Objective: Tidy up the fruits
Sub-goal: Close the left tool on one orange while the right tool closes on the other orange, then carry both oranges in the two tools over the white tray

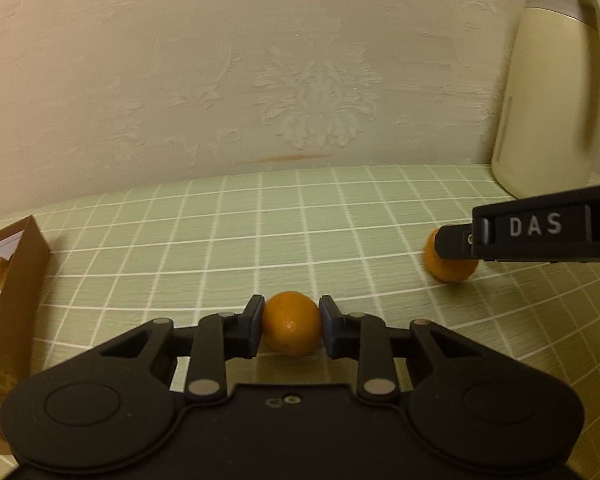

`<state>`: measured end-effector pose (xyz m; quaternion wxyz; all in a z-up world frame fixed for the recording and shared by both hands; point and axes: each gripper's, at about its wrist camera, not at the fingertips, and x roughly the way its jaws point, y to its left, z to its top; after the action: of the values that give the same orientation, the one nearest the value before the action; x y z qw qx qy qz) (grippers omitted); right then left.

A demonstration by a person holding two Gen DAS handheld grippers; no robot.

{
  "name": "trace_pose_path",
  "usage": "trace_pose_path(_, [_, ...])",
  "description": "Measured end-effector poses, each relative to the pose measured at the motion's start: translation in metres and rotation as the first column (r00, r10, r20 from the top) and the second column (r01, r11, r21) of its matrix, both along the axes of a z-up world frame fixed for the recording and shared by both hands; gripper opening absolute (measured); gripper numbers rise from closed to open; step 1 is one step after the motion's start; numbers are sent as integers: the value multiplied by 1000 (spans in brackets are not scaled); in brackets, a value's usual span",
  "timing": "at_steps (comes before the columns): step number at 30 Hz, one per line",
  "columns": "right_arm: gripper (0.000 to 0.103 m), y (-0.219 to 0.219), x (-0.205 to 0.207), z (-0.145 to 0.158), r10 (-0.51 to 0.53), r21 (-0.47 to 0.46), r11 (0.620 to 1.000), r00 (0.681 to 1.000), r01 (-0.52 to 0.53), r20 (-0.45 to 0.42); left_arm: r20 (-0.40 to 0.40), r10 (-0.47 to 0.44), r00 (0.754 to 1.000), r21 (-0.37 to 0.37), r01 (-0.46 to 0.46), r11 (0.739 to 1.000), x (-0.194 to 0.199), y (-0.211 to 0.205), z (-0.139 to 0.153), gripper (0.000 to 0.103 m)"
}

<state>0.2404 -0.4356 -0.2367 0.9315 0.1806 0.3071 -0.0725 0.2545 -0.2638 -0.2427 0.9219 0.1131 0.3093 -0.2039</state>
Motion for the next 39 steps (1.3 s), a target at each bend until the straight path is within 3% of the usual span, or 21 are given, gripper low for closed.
trace_pose_path(10, [49, 0, 20, -10, -28, 12, 1000, 999, 28, -29, 7, 20, 1000, 4, -20, 1000, 1, 17, 9, 19])
trace_pose_path(12, [39, 3, 22, -10, -29, 1, 1000, 999, 29, -33, 8, 25, 1000, 6, -25, 1000, 0, 20, 10, 19])
trace_pose_path(17, [38, 11, 20, -7, -19, -32, 999, 999, 18, -32, 7, 43, 999, 6, -43, 999, 1, 30, 14, 19])
trace_pose_path(39, [38, 79, -46, 39, 111, -85, 990, 994, -109, 20, 46, 65, 997, -13, -64, 998, -42, 78, 61, 19])
